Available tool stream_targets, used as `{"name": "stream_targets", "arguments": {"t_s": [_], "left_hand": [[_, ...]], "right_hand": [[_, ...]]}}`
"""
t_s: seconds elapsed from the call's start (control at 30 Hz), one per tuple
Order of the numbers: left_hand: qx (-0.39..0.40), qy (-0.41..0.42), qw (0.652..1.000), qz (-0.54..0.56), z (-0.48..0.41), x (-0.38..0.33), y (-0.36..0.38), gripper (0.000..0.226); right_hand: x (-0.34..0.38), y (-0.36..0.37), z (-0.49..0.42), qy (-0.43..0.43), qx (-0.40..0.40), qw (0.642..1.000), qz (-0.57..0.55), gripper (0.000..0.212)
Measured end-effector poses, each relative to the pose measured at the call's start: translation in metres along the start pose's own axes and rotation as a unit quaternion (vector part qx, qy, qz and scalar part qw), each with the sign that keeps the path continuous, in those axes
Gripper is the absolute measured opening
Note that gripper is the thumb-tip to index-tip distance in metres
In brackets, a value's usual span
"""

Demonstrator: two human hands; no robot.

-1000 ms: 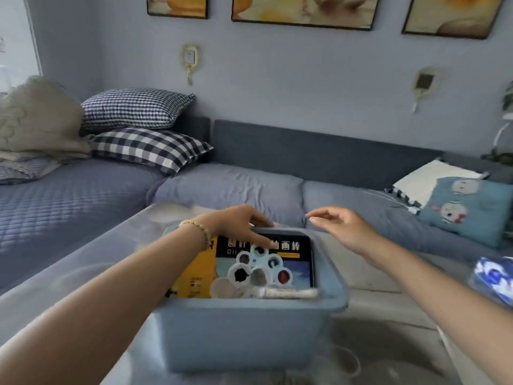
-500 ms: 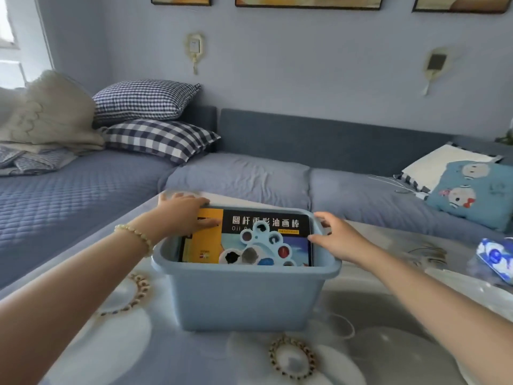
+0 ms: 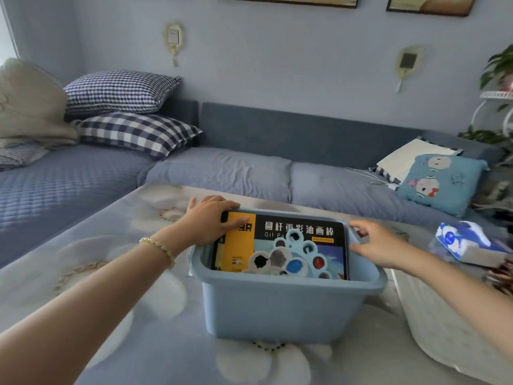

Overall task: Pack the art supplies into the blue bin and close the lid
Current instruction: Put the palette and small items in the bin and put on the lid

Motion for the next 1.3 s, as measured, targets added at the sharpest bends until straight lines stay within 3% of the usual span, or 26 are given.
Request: {"name": "stream_targets", "arguments": {"t_s": [0.1,0.23,0.33,0.43,0.6,0.73,0.8,0.93,1.03,1.13,1.17,1.23,1.3], "left_hand": [[0.001,0.019,1.000,-0.006,0.003,-0.033,0.009,0.062],[0.004,0.022,0.999,-0.036,0.000,-0.060,0.018,0.070],[0.028,0.074,0.997,-0.017,0.004,-0.077,0.027,0.070],[0.036,0.095,0.995,-0.023,0.008,-0.077,0.029,0.073],[0.029,0.102,0.994,-0.039,0.010,-0.074,0.026,0.072],[0.023,0.106,0.993,-0.050,0.012,-0.077,0.023,0.065],[0.023,0.103,0.993,-0.053,0.011,-0.076,0.023,0.062],[0.029,0.101,0.994,-0.030,0.009,-0.075,0.025,0.067],[-0.029,0.098,0.988,0.115,0.005,-0.069,0.008,0.075],[-0.150,0.089,0.940,0.294,0.009,-0.060,-0.038,0.068],[-0.191,0.083,0.920,0.332,0.013,-0.059,-0.056,0.060],[-0.247,0.069,0.873,0.415,0.018,-0.056,-0.088,0.051],[-0.235,0.057,0.817,0.524,0.018,-0.057,-0.107,0.044]], "right_hand": [[-0.026,-0.015,0.028,0.022,-0.017,0.999,-0.041,0.054],[-0.056,-0.026,0.056,0.019,-0.049,0.994,-0.095,0.042],[-0.088,-0.012,0.088,0.030,0.034,0.998,0.038,0.044],[-0.119,0.011,0.120,0.038,0.133,0.973,0.184,0.046],[-0.138,0.031,0.136,-0.029,0.155,0.947,0.279,0.020],[-0.131,0.042,0.133,-0.094,0.171,0.913,0.358,0.010],[-0.126,0.027,0.125,-0.094,0.088,0.921,0.367,0.023],[-0.093,-0.051,0.106,-0.105,-0.257,0.913,0.300,0.023],[-0.058,-0.130,0.097,-0.119,-0.415,0.888,0.161,0.023],[-0.025,-0.184,0.088,-0.129,-0.563,0.816,0.024,0.019],[-0.010,-0.188,0.084,-0.133,-0.572,0.809,-0.021,0.015],[0.015,-0.180,0.064,-0.106,-0.524,0.835,-0.132,0.033],[0.029,-0.147,0.038,-0.032,-0.379,0.883,-0.275,0.033]]}}
Point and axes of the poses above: each hand's wrist, its own z-axis away from the middle knuckle, its own y-axis out of the palm, x = y × z, the point moved 3 cm from there along -z, towards the middle knuckle, and after that the axes turned 11 degrees about -y, right-handed, at the moved point
